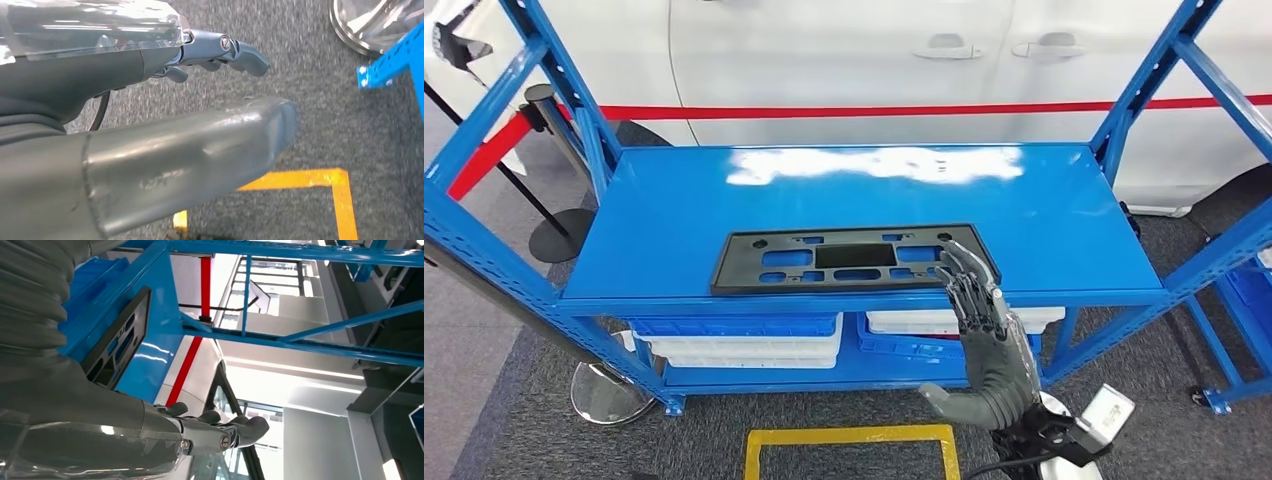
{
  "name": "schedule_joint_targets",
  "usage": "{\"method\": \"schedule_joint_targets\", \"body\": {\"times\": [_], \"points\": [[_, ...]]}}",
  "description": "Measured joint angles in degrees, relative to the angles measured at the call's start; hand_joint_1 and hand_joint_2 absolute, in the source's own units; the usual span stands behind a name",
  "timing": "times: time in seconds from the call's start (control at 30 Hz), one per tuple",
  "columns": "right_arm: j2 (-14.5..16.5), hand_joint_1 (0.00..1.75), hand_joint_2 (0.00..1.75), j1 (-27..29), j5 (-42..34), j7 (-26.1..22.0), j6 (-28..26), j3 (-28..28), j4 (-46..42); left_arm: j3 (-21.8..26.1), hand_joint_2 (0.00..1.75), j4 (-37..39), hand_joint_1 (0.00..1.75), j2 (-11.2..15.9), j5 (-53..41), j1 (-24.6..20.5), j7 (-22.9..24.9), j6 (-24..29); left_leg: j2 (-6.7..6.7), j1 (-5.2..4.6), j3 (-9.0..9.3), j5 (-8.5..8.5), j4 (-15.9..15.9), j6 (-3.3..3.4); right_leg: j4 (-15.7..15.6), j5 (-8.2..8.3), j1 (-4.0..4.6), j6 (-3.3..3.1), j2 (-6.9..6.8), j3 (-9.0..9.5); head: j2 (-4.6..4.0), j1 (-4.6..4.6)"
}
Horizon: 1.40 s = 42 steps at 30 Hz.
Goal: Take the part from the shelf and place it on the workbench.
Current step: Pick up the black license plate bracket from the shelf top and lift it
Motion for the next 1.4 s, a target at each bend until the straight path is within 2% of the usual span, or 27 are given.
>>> {"method": "schedule_joint_targets", "body": {"times": [0.03, 0.1, 0.17, 0.27, 0.3, 0.33, 0.37, 0.43, 0.47, 0.53, 0.6, 0.63, 0.67, 0.7, 0.73, 0.8, 0.83, 0.87, 0.97, 1.0, 1.07, 1.17, 1.23, 1.3, 1.33, 1.37, 1.4], "points": [[-0.01, 0.0, 1.75, -0.03, 0.0, 0.0, 0.01, 0.03, -0.07, 0.01, 0.0, 0.03, 0.0, -0.08, 0.01, -0.02, -0.01, 0.0, 0.02, 0.04, -0.05, 0.03, -0.07, -0.18, -0.7, -0.12, 0.14, -0.23, -0.03, 0.25, 0.0, -0.05], [-0.01, 0.0, 1.75, -0.03, 0.0, 0.0, 0.02, 0.08, -0.28, 0.03, 0.0, 0.04, 0.0, -0.05, 0.03, -0.08, -0.01, 0.0, 0.06, 0.14, 0.01, 0.0, -0.21, -0.67, -1.67, 0.32, 0.01, -0.2, -0.08, 0.54, 0.0, 0.0], [-0.02, 0.0, 1.75, -0.09, 0.0, 0.01, 0.02, 0.13, -0.41, 0.03, 0.0, 0.04, 0.0, 0.0, 0.03, -0.12, -0.01, 0.0, 0.19, 0.15, -0.63, -1.45, 1.64, -1.28, -2.88, 0.81, -0.52, -0.15, -0.32, 1.17, 0.0, -0.07], [-0.03, 0.0, 1.75, -0.08, 0.0, 0.02, 0.02, 0.22, -0.4, 0.04, 0.0, 0.09, 0.0, 0.05, -0.01, -0.11, -0.02, 0.0, 0.33, 0.88, -5.33, -6.55, 11.75, -2.43, -3.3, 0.97, -0.87, -0.09, -0.6, 1.4, 0.0, -0.2], [-0.03, 0.0, 1.75, -0.04, 0.0, 0.03, 0.03, 0.26, -0.39, 0.04, 0.0, 0.09, 0.0, 0.09, -0.02, -0.07, -0.02, 0.0, 0.36, 1.2, -6.69, -7.27, 14.44, -2.81, -3.23, 0.92, -0.95, -0.01, -0.63, 1.37, 0.0, -0.21], [-0.03, 0.0, 1.75, -0.02, 0.0, 0.03, 0.03, 0.28, -0.38, 0.05, 0.0, 0.09, 0.0, 0.15, -0.01, -0.02, -0.01, 0.0, 0.39, 1.49, -7.14, -6.84, 15.14, -3.16, -3.11, 0.83, -1.08, 0.13, -0.64, 1.36, 0.0, -0.2], [-0.03, 0.0, 1.75, -0.01, 0.0, 0.03, 0.03, 0.31, -0.38, 0.07, 0.0, 0.09, 0.0, 0.23, -0.01, 0.0, -0.01, 0.0, 0.44, 1.75, -6.46, -5.33, 13.58, -3.5, -2.93, 0.69, -1.28, 0.36, -0.63, 1.4, 0.0, -0.21], [-0.03, 0.0, 1.75, -0.02, 0.0, 0.03, 0.03, 0.31, -0.38, 0.08, 0.0, 0.11, 0.0, 0.32, -0.01, -0.02, -0.01, 0.0, 0.56, 2.18, -2.97, -1.56, 6.18, -4.06, -2.27, 0.2, -1.65, 1.14, -0.6, 1.42, 0.0, -0.24], [-0.03, 0.0, 1.75, -0.04, 0.02, 0.06, -0.01, 0.32, -0.38, 0.08, 0.0, 0.15, 0.0, 0.31, -0.03, -0.05, -0.01, 0.0, 0.49, 2.26, -1.53, -0.46, 3.07, -3.93, -1.81, -0.06, -1.67, 1.6, -0.56, 1.28, 0.0, -0.32], [-0.03, 0.0, 1.75, -0.09, 1.95, 0.67, -1.88, 0.29, -0.31, -0.03, 0.0, 0.24, 0.0, 0.25, -1.33, -0.07, 0.63, -0.27, 0.3, 2.09, -0.69, -0.31, 0.85, -3.02, -1.33, -0.24, -1.48, 2.44, -0.44, 0.95, 0.0, -0.27], [0.06, 0.0, 1.75, -0.76, 10.88, 3.84, -10.4, -0.51, 1.33, -1.0, 0.0, 0.27, 0.0, 0.32, -4.91, 0.0, 2.39, -1.2, 0.24, 2.0, -0.91, -0.01, 0.76, -1.83, -1.44, -0.06, -1.52, 3.07, -0.34, 0.81, 0.0, -0.13], [-0.12, 0.0, 1.75, -2.09, 18.71, 7.66, -17.67, -0.78, 3.17, -1.88, 0.0, 0.27, 0.0, 0.4, -6.83, 0.02, 3.27, -1.76, 0.2, 2.0, -1.0, 0.19, 0.64, -1.36, -1.15, -0.3, -1.64, 3.3, -0.35, 0.61, 0.0, -0.02], [-0.48, 0.0, 1.75, -4.85, 29.29, 14.03, -26.17, -0.36, 6.06, -2.87, 0.0, 0.27, 0.0, 0.51, -8.16, -0.01, 3.92, -2.22, 0.16, 2.01, -1.16, 0.44, 0.51, -0.93, 0.08, -1.15, -1.75, 3.49, -0.37, -0.09, 0.0, 0.19], [-0.99, 0.0, 1.75, -8.86, 41.73, 22.73, -33.93, 1.02, 9.43, -3.71, 0.0, 0.27, 0.0, 0.6, -8.95, -0.12, 4.24, -2.49, 0.2, 1.96, -1.38, 0.67, 0.42, -0.56, 2.51, -2.61, -1.82, 3.62, -0.4, -1.38, 0.0, 0.41], [-1.52, 0.0, 1.75, -13.37, 56.34, 33.89, -40.17, 3.6, 13.03, -4.31, 0.0, 0.27, 0.0, 0.69, -9.3, -0.29, 4.39, -2.6, 0.29, 1.79, -1.64, 0.84, 0.42, -0.33, 5.98, -4.41, -1.83, 3.72, -0.43, -3.07, 0.0, 0.62], [-2.62, 0.0, 1.75, -21.27, 86.16, 56.98, -44.99, 12.45, 19.57, -5.05, 0.0, 0.27, 0.0, 0.84, -9.62, -0.65, 4.46, -2.66, 0.59, 1.46, -1.96, 1.07, 0.43, -0.02, 12.97, -6.95, -1.7, 3.7, -0.4, -6.22, 0.0, 0.74], [-3.41, 0.0, 1.75, -23.83, 95.96, 64.76, -44.91, 18.38, 22.05, -5.33, 0.0, 0.27, 0.0, 0.92, -9.72, -0.74, 4.48, -2.7, 0.58, 1.35, -1.91, 1.1, 0.42, 0.08, 14.31, -6.75, -1.57, 3.52, -0.37, -6.67, 0.0, 0.75], [-4.23, 0.0, 1.75, -25.6, 101.27, 68.87, -44.08, 24.6, 24.13, -5.56, 0.0, 0.27, 0.0, 1.01, -9.78, -0.76, 4.51, -2.75, 0.41, 1.27, -1.78, 1.08, 0.42, 0.17, 13.64, -5.57, -1.42, 3.21, -0.33, -6.15, 0.0, 0.74], [-6.14, 0.0, 1.75, -27.69, 101.37, 68.67, -42.9, 38.67, 28.71, -5.95, 0.0, 0.29, 0.0, 1.18, -9.59, -0.47, 4.58, -2.9, -0.77, 1.03, -1.54, 1.03, 0.39, 0.22, 3.89, -0.13, -0.7, 1.59, -0.15, -1.58, 0.0, 0.78], [-6.58, 0.0, 1.75, -28.15, 100.89, 68.22, -42.86, 40.96, 29.88, -6.05, 0.0, 0.32, 0.0, 1.22, -9.46, -0.29, 4.63, -2.93, -1.06, 1.03, -1.7, 1.12, 0.37, 0.02, 1.37, 0.66, -0.43, 1.06, -0.12, -0.61, 0.0, 0.81], [-7.21, 0.0, 1.75, -29.21, 99.96, 67.84, -42.82, 43.1, 31.63, -6.23, 0.0, 0.36, 0.0, 1.33, -9.22, 0.02, 4.74, -2.98, -1.11, 1.1, -2.07, 1.4, 0.16, -0.56, -0.43, 0.62, -0.03, 0.45, -0.12, -0.17, 0.0, 0.79], [-7.78, 0.0, 1.75, -29.43, 99.41, 67.71, -42.8, 44.17, 32.48, -6.26, 0.0, 0.35, 0.0, 1.68, -9.08, 0.11, 4.8, -2.99, -0.49, 0.88, -2.28, 0.83, 0.54, -1.46, -3.31, 0.93, -0.58, 0.33, -0.22, 1.17, 0.0, 0.75], [-7.88, 0.0, 1.75, -29.18, 99.32, 67.59, -42.79, 44.66, 32.56, -6.27, 0.0, 0.36, 0.0, 1.92, -9.05, 0.06, 4.79, -3.04, -0.03, 1.05, -4.42, -1.9, 5.42, -1.99, -4.44, 1.27, -1.0, 0.39, -0.29, 1.91, 0.0, 0.47], [-7.99, 0.0, 1.75, -28.88, 99.28, 67.55, -42.77, 45.09, 32.63, -6.27, 0.0, 0.36, 0.0, 2.02, -9.04, 0.08, 4.79, -3.08, 0.17, 1.4, -7.99, -4.8, 12.59, -2.51, -4.39, 1.18, -1.11, 0.35, -0.26, 1.98, 0.0, 0.33], [-8.04, 0.0, 1.75, -28.62, 99.27, 67.28, -42.77, 45.22, 32.64, -6.27, 0.0, 0.36, 0.0, 2.1, -8.98, 0.14, 4.8, -3.08, 0.25, 1.58, -9.06, -5.0, 14.49, -2.75, -4.24, 1.06, -1.17, 0.42, -0.23, 1.99, 0.0, 0.29], [-8.08, 0.0, 1.75, -28.0, 99.24, 66.28, -42.77, 45.19, 32.34, -6.26, 0.0, 0.36, 0.0, 2.2, -8.84, 0.2, 4.8, -3.08, 0.34, 1.76, -9.15, -4.15, 14.36, -2.99, -4.02, 0.88, -1.27, 0.59, -0.2, 2.04, 0.0, 0.27], [-8.09, 0.0, 1.75, -26.83, 99.2, 63.97, -42.78, 44.66, 31.26, -6.26, 0.0, 0.36, 0.0, 2.32, -8.57, 0.24, 4.79, -3.08, 0.43, 1.96, -8.06, -2.34, 11.95, -3.23, -3.71, 0.59, -1.42, 0.85, -0.18, 2.15, 0.0, 0.23]]}}
